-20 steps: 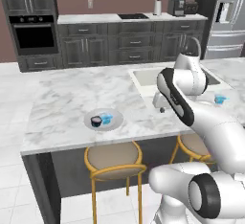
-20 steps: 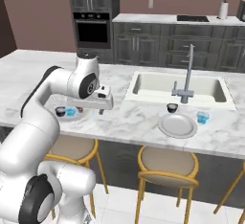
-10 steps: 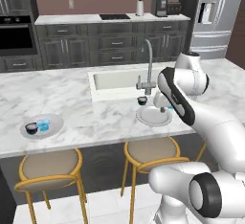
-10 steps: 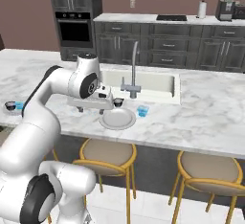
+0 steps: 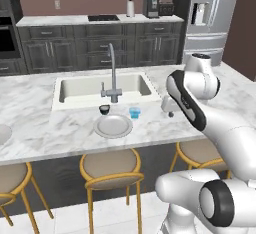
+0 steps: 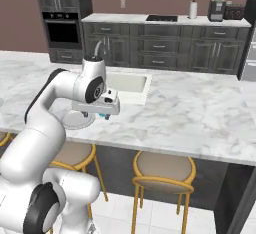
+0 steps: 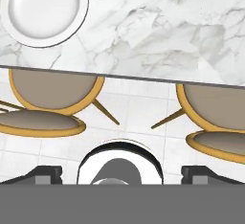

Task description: Place two yogurt containers on each plate.

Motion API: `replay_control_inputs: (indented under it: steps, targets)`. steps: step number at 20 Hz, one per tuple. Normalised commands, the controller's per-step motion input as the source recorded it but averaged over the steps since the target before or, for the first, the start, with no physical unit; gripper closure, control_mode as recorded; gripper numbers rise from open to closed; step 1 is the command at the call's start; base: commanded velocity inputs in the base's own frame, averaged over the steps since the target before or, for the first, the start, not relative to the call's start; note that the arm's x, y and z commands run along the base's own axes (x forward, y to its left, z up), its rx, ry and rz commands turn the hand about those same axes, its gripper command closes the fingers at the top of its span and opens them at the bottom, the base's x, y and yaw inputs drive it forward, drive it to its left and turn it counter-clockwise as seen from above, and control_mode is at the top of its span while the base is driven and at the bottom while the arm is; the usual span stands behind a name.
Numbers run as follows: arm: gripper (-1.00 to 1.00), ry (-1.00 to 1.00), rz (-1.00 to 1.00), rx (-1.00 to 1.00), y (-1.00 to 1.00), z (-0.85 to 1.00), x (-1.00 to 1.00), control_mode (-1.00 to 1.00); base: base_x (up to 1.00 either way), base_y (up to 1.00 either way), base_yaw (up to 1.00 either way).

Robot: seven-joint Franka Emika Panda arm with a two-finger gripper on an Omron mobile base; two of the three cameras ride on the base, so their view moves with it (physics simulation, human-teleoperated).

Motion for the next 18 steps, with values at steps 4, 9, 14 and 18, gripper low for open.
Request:
replay_control_inputs:
  steps: [4,9,14,18]
  targets:
    - [-1.0,0.0,0.0,0.0,0.0,0.0,0.0,1.0,0.0,0.03,0.0]
    - [-1.0,0.0,0.0,0.0,0.0,0.0,0.0,1.0,0.0,0.57,0.0]
    - [-1.0,0.0,0.0,0.0,0.0,0.0,0.0,1.0,0.0,0.48,0.0]
    - [-1.0,0.0,0.0,0.0,0.0,0.0,0.0,1.0,0.0,0.29,0.0]
